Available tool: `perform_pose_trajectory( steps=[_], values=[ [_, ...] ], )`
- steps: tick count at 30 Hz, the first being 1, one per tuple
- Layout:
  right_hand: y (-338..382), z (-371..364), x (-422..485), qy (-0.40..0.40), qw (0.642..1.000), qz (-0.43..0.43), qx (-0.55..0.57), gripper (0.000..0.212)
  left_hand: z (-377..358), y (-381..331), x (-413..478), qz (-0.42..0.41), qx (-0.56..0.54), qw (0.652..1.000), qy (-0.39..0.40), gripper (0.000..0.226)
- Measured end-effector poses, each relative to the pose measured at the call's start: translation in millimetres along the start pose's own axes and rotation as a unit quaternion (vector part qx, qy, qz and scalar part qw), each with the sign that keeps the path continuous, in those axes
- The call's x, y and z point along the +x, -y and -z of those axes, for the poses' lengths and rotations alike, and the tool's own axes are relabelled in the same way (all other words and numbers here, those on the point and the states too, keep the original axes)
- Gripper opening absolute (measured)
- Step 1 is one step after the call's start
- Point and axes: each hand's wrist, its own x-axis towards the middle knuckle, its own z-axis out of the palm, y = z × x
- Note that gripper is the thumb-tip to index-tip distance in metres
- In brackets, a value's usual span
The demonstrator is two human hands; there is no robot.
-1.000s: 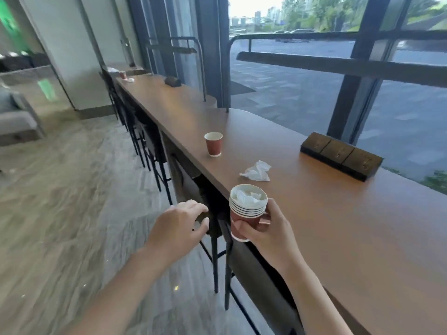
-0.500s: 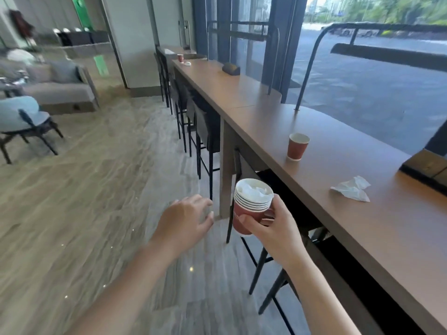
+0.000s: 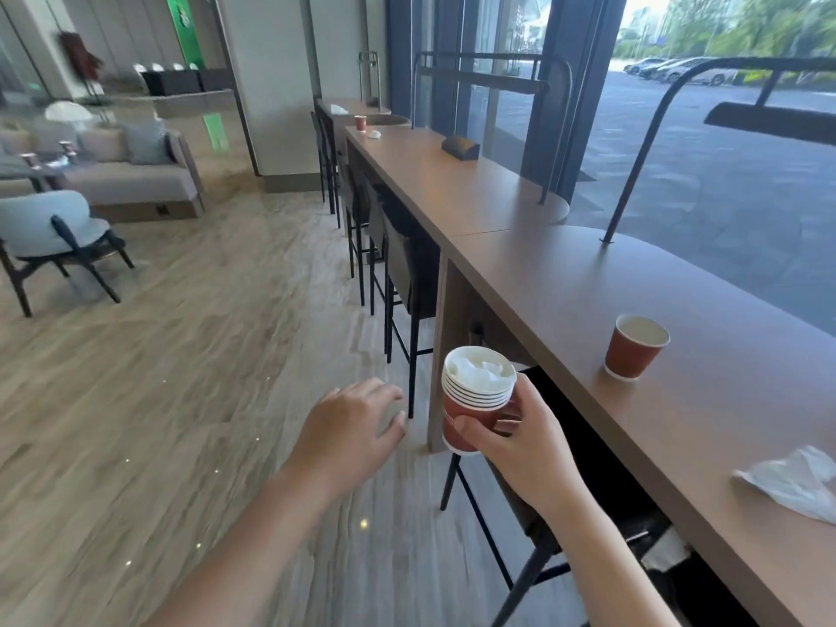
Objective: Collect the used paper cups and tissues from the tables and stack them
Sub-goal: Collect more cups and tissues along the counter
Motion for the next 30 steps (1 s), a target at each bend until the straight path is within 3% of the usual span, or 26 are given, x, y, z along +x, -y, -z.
perform_pose_trajectory(
  steps=[9, 16, 22, 30],
  values=[
    [-4.8, 31.3, 132.5, -0.038, 0.999, 0.014, 0.002, 0.057, -9.2, 6.4, 144.7, -0.046, -0.013, 0.999, -0.02, 0.03],
    [-14.4, 73.7, 182.1, -0.146, 0.989, -0.033, -0.018, 0.054, -47.7, -10.0, 250.4, -0.139, -0.079, 0.987, -0.022, 0.028],
    [-26.0, 91.4, 209.3, -0.286, 0.952, -0.099, -0.046, 0.052, -96.3, -33.4, 328.2, -0.248, -0.151, 0.956, 0.03, 0.035],
    [-14.8, 114.2, 202.1, -0.422, 0.891, -0.143, -0.082, 0.059, -127.7, -79.6, 387.5, -0.369, -0.188, 0.909, 0.047, 0.023]
  ],
)
